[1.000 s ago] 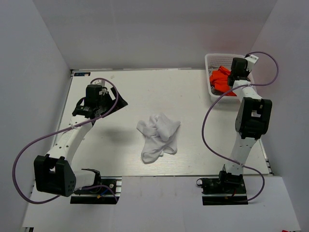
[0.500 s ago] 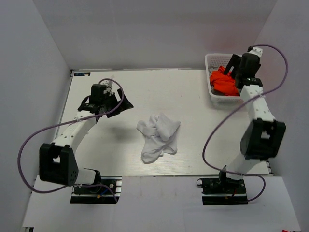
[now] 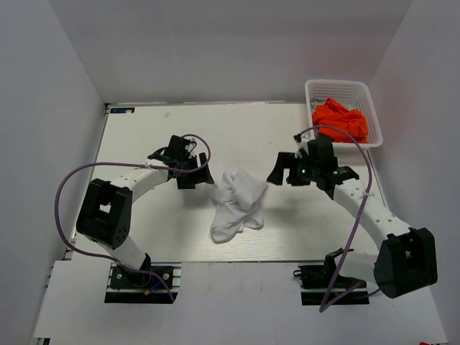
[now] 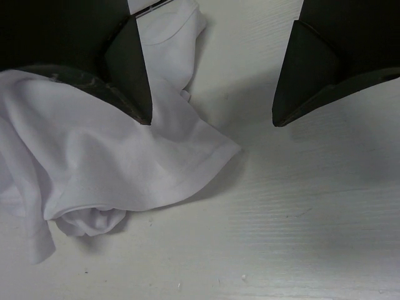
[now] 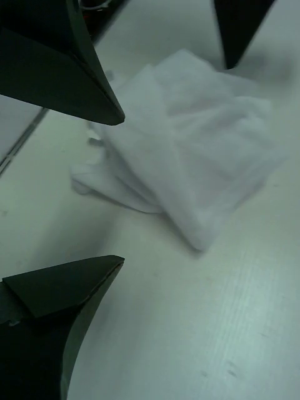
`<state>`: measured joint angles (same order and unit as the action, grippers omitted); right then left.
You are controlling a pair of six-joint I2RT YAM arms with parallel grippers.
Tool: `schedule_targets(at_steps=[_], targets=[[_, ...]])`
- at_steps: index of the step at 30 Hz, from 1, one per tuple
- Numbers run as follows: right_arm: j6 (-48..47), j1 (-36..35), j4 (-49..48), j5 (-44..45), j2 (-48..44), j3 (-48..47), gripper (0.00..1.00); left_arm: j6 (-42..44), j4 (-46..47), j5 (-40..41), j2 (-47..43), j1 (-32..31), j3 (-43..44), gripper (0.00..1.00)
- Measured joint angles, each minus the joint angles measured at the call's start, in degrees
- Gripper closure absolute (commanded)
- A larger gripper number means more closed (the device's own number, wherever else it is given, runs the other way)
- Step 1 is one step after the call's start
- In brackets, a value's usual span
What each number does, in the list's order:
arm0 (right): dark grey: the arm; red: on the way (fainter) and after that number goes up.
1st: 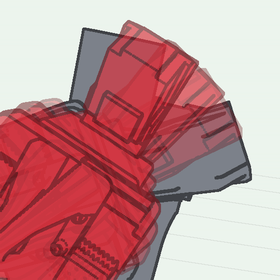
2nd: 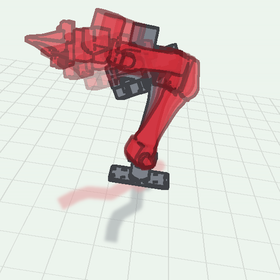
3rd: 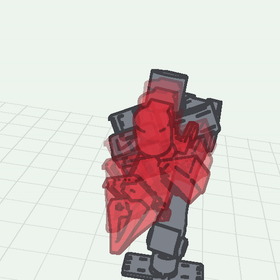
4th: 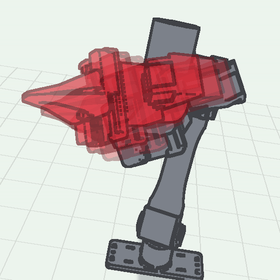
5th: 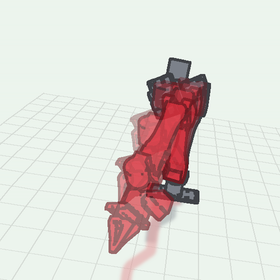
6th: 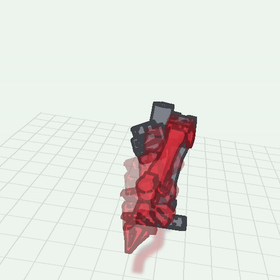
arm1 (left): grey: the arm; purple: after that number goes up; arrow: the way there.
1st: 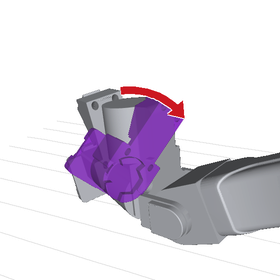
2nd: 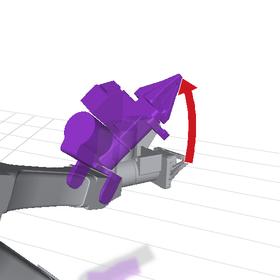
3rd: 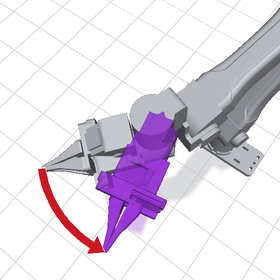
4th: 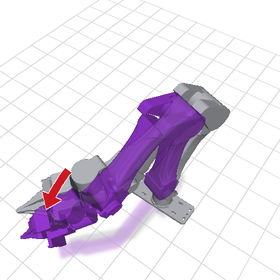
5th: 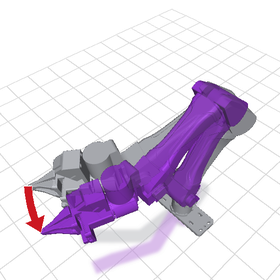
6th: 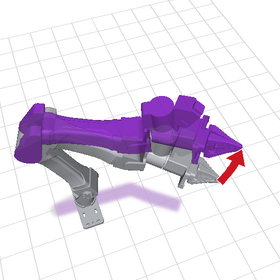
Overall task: Fold and stack the t-shirts
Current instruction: Flatten out the tshirt
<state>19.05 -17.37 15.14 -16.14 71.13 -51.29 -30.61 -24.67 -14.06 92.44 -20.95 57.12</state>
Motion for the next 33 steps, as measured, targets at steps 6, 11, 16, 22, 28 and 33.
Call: schedule_targets(at_steps=[6,11,16,22,28,33], targets=[[0.9,-9.4,9.0,-0.5,-7.5,8.2,0.1,0.2,1.4,2.8,1.2,-2.3,-0.3,0.39],[2.0,-17.9,11.8,0.5,-7.8,12.7,0.1,0.1,4.3,4.3,4.4,-4.3,-1.1,0.62],[3.8,-23.7,11.8,3.7,-3.8,15.6,0.1,-0.1,7.2,3.9,5.7,-5.4,-2.5,1.0],[6.9,-28.1,5.7,9.7,2.0,15.6,0.1,0.0,9.4,4.5,5.2,-5.8,-2.7,1.0],[10.6,-28.5,-2.7,15.8,3.9,15.8,0.66,-0.2,11.9,4.8,-1.1,-5.8,-4.4,1.0],[11.5,-28.3,-2.8,19.7,6.8,14.4,1.0,-0.3,12.4,5.5,-6.0,-5.8,-4.4,1.0]])
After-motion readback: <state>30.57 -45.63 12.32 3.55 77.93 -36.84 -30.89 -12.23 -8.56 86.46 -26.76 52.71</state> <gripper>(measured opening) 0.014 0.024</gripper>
